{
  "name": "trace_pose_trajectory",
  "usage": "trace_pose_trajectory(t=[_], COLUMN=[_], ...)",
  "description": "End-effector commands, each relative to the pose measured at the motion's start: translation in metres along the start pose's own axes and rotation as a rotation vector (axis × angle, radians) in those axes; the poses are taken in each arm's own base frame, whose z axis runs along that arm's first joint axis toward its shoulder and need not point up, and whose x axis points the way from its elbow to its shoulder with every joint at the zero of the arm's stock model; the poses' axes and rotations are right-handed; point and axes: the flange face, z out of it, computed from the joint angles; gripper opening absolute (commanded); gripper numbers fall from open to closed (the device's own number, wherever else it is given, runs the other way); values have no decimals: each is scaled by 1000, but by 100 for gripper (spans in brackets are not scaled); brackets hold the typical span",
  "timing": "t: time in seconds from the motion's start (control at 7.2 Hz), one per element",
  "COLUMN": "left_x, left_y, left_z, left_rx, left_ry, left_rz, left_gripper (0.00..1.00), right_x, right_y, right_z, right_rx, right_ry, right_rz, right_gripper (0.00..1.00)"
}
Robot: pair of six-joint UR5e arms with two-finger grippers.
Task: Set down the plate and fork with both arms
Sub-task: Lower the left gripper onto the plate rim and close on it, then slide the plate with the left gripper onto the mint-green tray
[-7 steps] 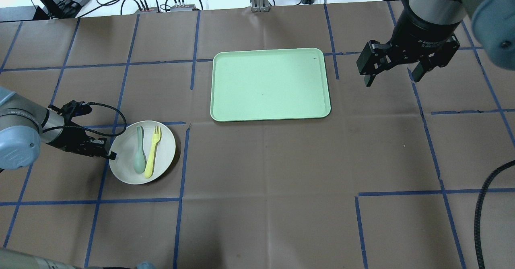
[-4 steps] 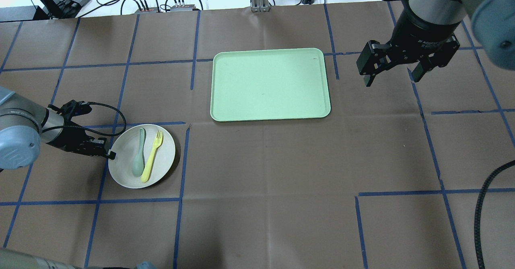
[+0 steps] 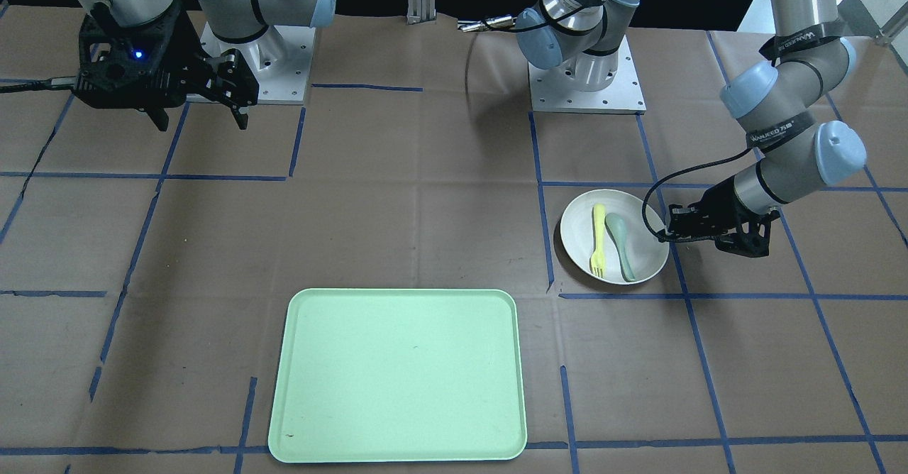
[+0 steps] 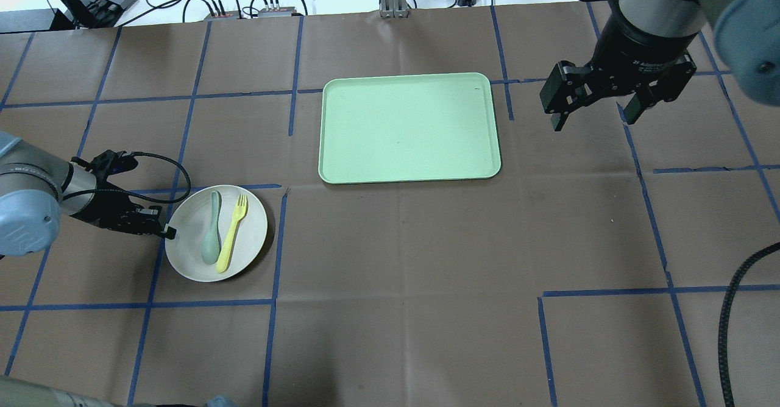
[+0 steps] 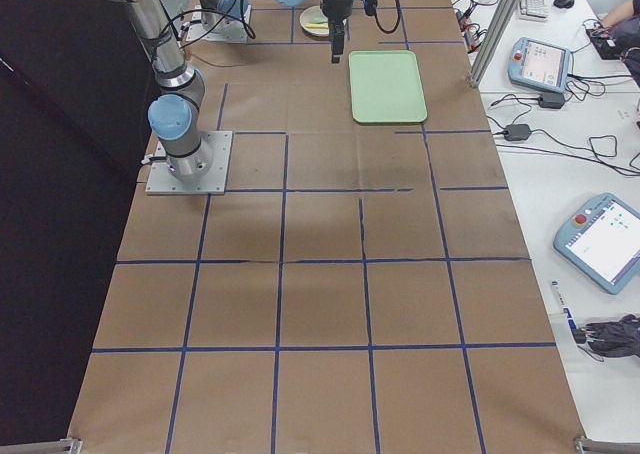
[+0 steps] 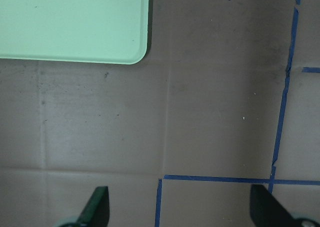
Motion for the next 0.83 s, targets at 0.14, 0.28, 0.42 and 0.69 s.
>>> trace_pose_trajectory(t=[0.14,0.28,0.42,0.69], left_x=[16,25,53,123], left_y=[-10,-14,-24,-53], left_z=[2,3,2,-8], left_rx=[41,49,47,57], left_ry=[70,87,75,37], left_rz=[-144,-158,-158,-160], left_gripper=[0,0,0,0], right_x=[0,0,0,0], right_y=[0,0,0,0], right_z=[0,0,0,0], right_rx=[0,0,0,0], right_ry=[0,0,0,0], right_rz=[1,1,-1,-1], right_gripper=[100,100,100,100])
